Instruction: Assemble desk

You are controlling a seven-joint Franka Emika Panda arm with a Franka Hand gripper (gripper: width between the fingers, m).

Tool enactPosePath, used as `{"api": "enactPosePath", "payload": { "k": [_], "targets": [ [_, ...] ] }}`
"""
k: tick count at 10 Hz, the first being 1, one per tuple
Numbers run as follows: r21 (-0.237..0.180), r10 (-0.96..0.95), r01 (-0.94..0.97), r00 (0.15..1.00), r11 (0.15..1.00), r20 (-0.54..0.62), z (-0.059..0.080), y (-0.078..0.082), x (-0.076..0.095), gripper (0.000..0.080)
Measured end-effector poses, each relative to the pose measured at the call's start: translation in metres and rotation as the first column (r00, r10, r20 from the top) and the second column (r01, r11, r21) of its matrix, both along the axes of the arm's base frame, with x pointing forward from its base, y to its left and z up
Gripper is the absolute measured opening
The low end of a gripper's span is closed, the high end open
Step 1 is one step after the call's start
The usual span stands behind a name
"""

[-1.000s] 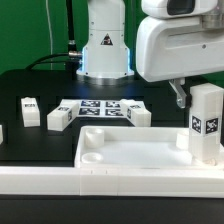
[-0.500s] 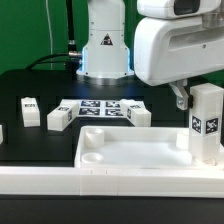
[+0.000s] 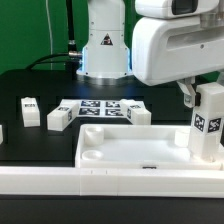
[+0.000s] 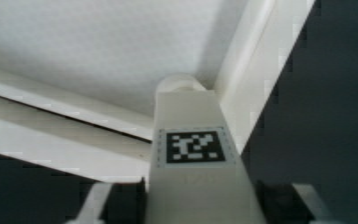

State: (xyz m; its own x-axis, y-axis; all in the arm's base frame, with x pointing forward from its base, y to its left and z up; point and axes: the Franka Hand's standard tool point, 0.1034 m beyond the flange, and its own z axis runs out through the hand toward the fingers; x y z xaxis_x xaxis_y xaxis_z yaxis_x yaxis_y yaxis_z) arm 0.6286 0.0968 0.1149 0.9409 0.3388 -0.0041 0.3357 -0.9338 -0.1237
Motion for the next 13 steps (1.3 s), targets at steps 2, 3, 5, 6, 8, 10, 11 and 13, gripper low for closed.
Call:
{"api": "enactPosePath", "payload": {
  "k": [2,3,5,6,8,10,11,13],
  "targets": [
    [0.024,-0.098,0.098,0.995,0.995,0.007,-0.0009,-0.0034,-0.0014,0.0293],
    [0.026,-0.203,0.203,0.979,0.979,0.029,-0.0016,-0.0028,-0.0028,0.0293],
    [0.03,-0.393,0.392,0.919,0.919,0.033,-0.0015,-0.0017,-0.0041,0.0294],
    [0.03,-0.452,0.452,0.892,0.892,0.025,-0.0011,-0.0017,-0.0037,0.0294],
    [0.025,-0.57,0.57,0.821,0.821,0.005,-0.001,-0.0015,-0.0037,0.0294],
    [0.02,-0.669,0.67,0.743,0.742,-0.014,-0.001,-0.0008,-0.0038,0.0294],
    [0.018,-0.693,0.693,0.721,0.721,-0.018,-0.0011,-0.0005,-0.0039,0.0294],
    [0.011,-0.851,0.854,0.52,0.521,-0.073,-0.0035,0.0039,-0.009,0.0294]
  ]
}}
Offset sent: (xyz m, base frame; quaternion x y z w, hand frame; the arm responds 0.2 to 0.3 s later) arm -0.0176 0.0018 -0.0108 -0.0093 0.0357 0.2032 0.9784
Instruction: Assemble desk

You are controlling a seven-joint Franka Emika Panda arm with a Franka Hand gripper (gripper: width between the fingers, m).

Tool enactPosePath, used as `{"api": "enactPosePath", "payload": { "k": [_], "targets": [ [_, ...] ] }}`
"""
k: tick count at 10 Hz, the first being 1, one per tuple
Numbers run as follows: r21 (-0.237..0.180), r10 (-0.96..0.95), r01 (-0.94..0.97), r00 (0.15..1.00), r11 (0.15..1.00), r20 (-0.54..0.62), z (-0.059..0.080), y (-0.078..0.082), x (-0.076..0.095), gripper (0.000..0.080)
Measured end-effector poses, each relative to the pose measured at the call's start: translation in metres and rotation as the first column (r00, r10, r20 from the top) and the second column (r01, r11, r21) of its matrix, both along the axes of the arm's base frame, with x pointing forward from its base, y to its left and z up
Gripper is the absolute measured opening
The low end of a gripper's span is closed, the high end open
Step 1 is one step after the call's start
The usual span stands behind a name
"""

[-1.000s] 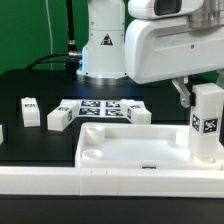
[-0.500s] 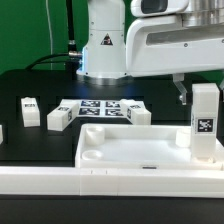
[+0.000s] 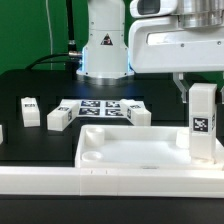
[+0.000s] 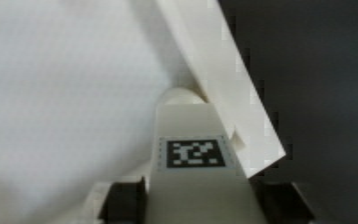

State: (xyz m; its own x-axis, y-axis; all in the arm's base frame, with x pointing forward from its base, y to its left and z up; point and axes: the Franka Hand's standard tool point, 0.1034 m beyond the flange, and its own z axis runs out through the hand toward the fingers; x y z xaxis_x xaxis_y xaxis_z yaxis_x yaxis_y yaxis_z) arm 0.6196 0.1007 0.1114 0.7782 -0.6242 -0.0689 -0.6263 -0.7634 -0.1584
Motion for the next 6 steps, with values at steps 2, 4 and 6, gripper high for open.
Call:
{"api": "enactPosePath", "payload": {
  "k": [2,4,6],
  "targets": [
    [0.034,-0.188,0.189,0.982,0.981,-0.035,-0.001,0.0052,-0.0029,0.0294],
    [0.051,-0.289,0.293,0.955,0.955,-0.061,-0.0011,0.0067,-0.0029,0.0294],
    [0.052,-0.333,0.337,0.94,0.94,-0.072,-0.0013,0.0079,-0.0031,0.0294]
  ]
}}
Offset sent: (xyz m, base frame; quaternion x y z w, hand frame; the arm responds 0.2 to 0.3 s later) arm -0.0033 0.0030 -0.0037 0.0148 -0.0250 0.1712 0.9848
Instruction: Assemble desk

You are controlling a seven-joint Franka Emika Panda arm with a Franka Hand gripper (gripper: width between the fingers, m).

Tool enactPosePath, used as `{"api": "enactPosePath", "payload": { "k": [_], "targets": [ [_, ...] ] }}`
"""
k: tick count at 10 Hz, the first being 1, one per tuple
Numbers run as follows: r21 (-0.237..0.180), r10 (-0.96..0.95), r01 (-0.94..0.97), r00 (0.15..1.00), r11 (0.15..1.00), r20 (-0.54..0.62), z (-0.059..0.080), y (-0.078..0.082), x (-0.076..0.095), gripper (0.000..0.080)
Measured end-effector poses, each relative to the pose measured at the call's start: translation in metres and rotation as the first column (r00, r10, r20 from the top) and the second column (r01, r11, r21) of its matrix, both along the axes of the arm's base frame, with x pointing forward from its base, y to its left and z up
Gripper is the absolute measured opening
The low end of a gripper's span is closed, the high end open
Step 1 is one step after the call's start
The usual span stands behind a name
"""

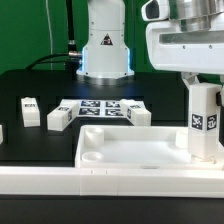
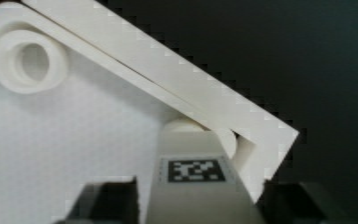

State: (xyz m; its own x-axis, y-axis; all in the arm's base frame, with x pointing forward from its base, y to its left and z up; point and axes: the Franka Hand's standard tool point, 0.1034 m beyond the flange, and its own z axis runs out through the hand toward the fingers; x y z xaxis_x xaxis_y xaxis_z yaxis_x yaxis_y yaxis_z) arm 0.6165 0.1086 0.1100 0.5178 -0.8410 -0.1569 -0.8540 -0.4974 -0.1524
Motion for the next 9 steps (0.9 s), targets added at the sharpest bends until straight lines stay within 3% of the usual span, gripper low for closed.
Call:
{"api": "enactPosePath", "payload": {
  "k": [1,2,5,8,9],
  "targets": [
    [-0.005,0.044,-0.044,0.999,0.999,0.006,-0.0003,0.0001,-0.0004,0.0475],
    [-0.025,0.096,-0.097,0.995,0.995,-0.011,0.0,0.0025,-0.0018,0.0588],
    [-0.044,0.283,-0.282,0.959,0.959,0.018,0.0012,0.0039,0.0015,0.0646],
    [-0.064,0.489,-0.485,0.871,0.872,0.054,0.0011,0.0034,0.0015,0.0648],
    [-0.086,0.592,-0.587,0.804,0.805,0.06,0.0007,0.0012,0.001,0.0648]
  ]
}}
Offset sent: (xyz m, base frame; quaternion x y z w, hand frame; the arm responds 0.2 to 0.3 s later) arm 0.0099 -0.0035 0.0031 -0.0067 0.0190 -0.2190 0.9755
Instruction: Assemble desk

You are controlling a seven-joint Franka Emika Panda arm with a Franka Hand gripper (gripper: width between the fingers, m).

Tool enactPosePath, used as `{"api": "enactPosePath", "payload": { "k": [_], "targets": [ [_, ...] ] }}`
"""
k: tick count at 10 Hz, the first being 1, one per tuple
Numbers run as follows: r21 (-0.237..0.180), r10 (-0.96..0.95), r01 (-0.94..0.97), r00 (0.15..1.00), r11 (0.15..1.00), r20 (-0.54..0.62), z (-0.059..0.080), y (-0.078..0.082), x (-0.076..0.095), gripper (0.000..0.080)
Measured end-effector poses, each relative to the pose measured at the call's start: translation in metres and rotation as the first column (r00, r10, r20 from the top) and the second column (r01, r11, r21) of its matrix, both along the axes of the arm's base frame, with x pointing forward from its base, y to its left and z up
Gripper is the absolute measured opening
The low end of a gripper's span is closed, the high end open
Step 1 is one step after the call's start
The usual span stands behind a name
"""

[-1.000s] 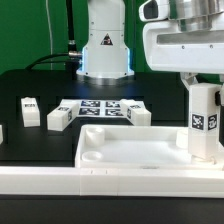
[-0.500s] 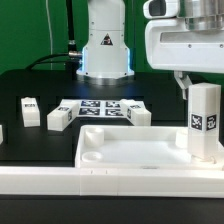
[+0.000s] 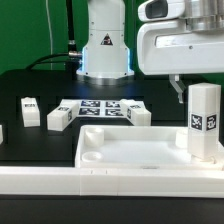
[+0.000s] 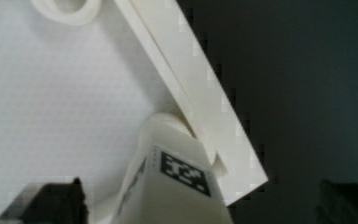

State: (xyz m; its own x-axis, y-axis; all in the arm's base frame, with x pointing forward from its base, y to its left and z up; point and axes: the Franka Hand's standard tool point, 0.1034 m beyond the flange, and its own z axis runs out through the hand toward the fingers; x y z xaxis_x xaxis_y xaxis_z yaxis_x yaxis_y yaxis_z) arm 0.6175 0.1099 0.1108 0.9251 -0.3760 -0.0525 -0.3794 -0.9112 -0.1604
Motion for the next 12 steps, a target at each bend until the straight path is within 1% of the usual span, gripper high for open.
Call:
{"api": "enactPosePath", "payload": {
  "k": [1,2,3,4,6,7,8,9,10,11,12],
  "targets": [
    [-0.026,0.111,-0.11,0.994,0.994,0.014,0.0,-0.0031,0.0001,0.0648],
    [-0.037,0.183,-0.182,0.983,0.983,0.025,0.0005,-0.0043,0.001,0.0648],
    [-0.062,0.317,-0.314,0.947,0.947,0.042,0.0023,-0.0056,0.0033,0.0648],
    [-0.076,0.402,-0.398,0.914,0.914,0.051,0.0031,-0.0067,0.0044,0.0648],
    [-0.106,0.622,-0.615,0.78,0.782,0.066,0.003,-0.009,0.0059,0.0648],
    [-0.116,0.685,-0.676,0.725,0.727,0.07,0.0034,-0.0093,0.0064,0.0648],
    [-0.124,0.733,-0.723,0.677,0.68,0.071,0.0034,-0.01,0.0066,0.0648],
    [-0.125,0.738,-0.728,0.671,0.674,0.071,0.0032,-0.0104,0.0065,0.0648],
    [-0.125,0.737,-0.727,0.672,0.675,0.071,0.0032,-0.0103,0.0065,0.0526],
    [-0.125,0.737,-0.727,0.672,0.675,0.071,0.0032,-0.0103,0.0065,0.0387],
    [-0.125,0.736,-0.726,0.673,0.676,0.071,0.0032,-0.0109,0.0067,0.0288]
  ]
}}
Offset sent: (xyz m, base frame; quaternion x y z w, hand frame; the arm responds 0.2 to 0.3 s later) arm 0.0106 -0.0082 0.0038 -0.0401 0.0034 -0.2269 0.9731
